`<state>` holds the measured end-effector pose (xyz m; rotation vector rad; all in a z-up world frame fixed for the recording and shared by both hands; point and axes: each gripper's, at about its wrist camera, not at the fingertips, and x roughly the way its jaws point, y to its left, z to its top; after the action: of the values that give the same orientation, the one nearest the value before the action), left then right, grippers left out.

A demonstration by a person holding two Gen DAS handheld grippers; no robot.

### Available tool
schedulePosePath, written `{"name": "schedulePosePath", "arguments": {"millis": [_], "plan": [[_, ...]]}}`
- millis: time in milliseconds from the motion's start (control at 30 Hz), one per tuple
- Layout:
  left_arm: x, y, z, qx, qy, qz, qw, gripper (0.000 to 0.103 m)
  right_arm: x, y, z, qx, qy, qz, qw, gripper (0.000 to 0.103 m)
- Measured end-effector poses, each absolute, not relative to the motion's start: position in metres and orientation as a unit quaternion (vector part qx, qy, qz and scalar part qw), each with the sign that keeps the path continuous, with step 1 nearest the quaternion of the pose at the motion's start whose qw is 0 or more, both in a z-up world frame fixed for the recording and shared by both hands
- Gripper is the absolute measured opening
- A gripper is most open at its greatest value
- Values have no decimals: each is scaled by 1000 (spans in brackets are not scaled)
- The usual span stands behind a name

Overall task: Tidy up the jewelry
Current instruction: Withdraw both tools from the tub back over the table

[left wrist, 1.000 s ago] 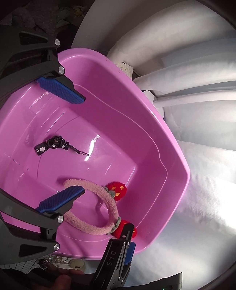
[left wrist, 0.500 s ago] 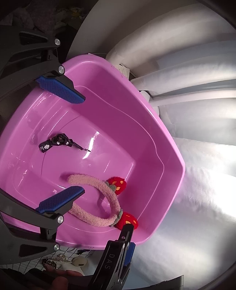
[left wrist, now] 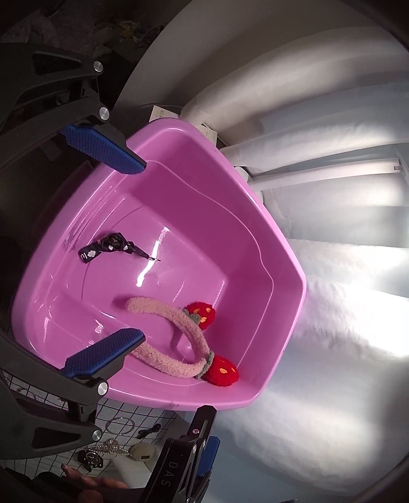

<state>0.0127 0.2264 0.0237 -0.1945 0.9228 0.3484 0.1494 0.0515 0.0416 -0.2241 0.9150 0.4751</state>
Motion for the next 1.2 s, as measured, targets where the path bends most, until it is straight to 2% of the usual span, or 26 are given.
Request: {"name": "schedulePosePath", "arguments": {"millis": [400,767,1200], "plan": [[2,174,36,-82,429,130,890,97,94,-37,35,-46,438,185,878,72],[-11,93,31,-51,425,50,903,97,23,-185,3,21,458,74,886,72],[-10,4,-37,-28,485,-1,874,97,-49,-309,-60,77,490,-18,868,72]]}}
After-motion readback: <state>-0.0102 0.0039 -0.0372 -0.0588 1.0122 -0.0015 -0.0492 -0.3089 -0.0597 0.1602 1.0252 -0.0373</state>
